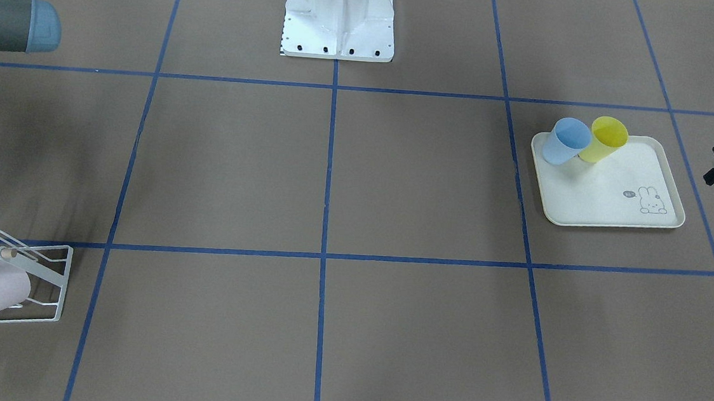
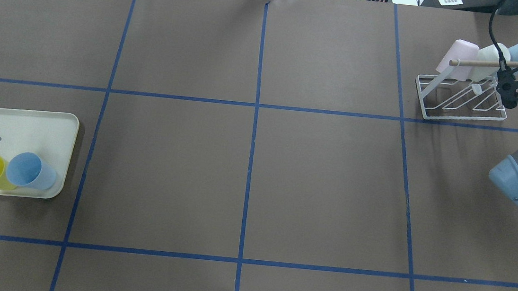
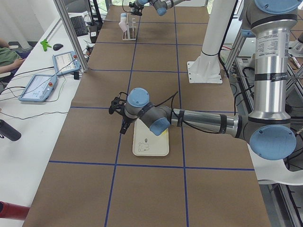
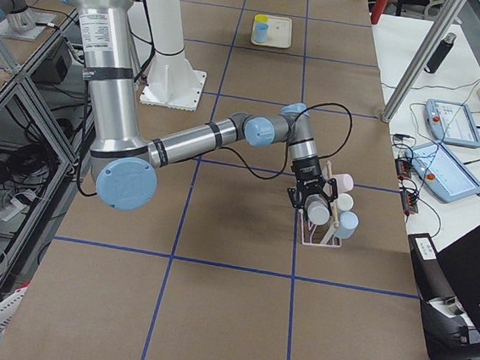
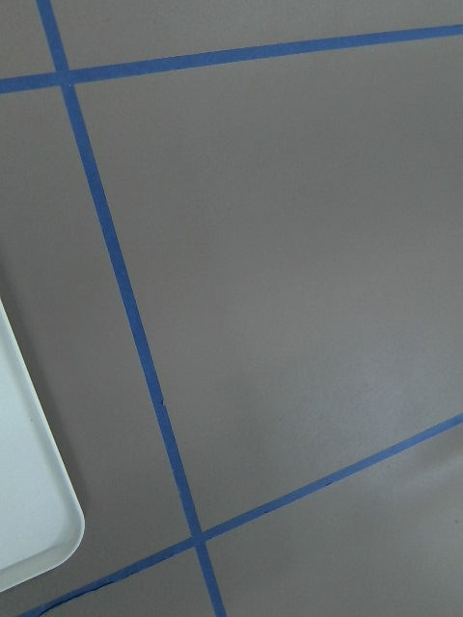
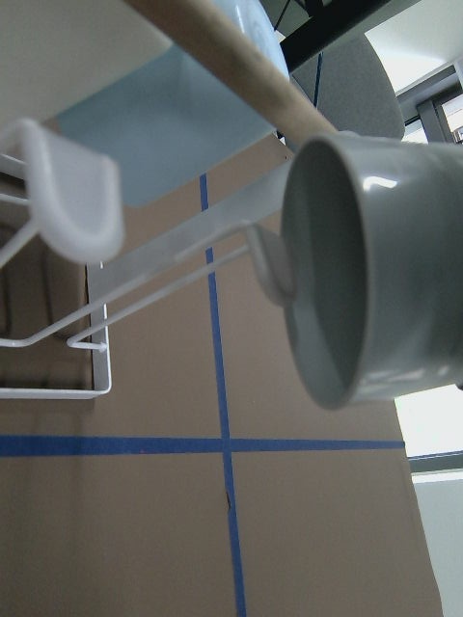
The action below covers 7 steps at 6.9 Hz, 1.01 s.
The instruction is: Transfer IKEA cup to right arm and place on rack
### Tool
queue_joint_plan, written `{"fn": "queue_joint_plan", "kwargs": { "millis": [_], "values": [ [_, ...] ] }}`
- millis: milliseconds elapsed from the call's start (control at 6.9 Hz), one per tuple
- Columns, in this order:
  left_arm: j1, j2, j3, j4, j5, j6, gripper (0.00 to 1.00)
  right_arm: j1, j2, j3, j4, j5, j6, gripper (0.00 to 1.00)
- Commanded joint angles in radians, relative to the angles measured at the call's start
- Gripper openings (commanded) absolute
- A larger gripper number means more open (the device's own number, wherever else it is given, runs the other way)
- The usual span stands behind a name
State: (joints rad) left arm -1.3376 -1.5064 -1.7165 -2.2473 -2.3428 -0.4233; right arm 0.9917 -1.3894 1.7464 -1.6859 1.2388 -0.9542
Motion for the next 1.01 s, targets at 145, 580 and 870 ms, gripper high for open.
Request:
{"fn": "queue_joint_plan", "kwargs": {
  "millis": [145, 580, 870],
  "values": [
    [0.0, 0.0, 0.0, 0.0, 0.0, -0.002, 1.0, -0.007, 0.004, -0.024, 0.002, -0.01, 0.0, 0.76],
    [0.002, 0.0, 0.003, -0.002, 0.0, -0.002, 1.0, -0.03, 0.053, -0.076, 0.0, -0.009, -0.001, 0.97],
    [0.002, 0.0, 0.006, -0.002, 0.002, -0.002, 1.0, -0.031, 0.069, -0.096, 0.002, -0.009, -0.002, 0.98]
  ]
}}
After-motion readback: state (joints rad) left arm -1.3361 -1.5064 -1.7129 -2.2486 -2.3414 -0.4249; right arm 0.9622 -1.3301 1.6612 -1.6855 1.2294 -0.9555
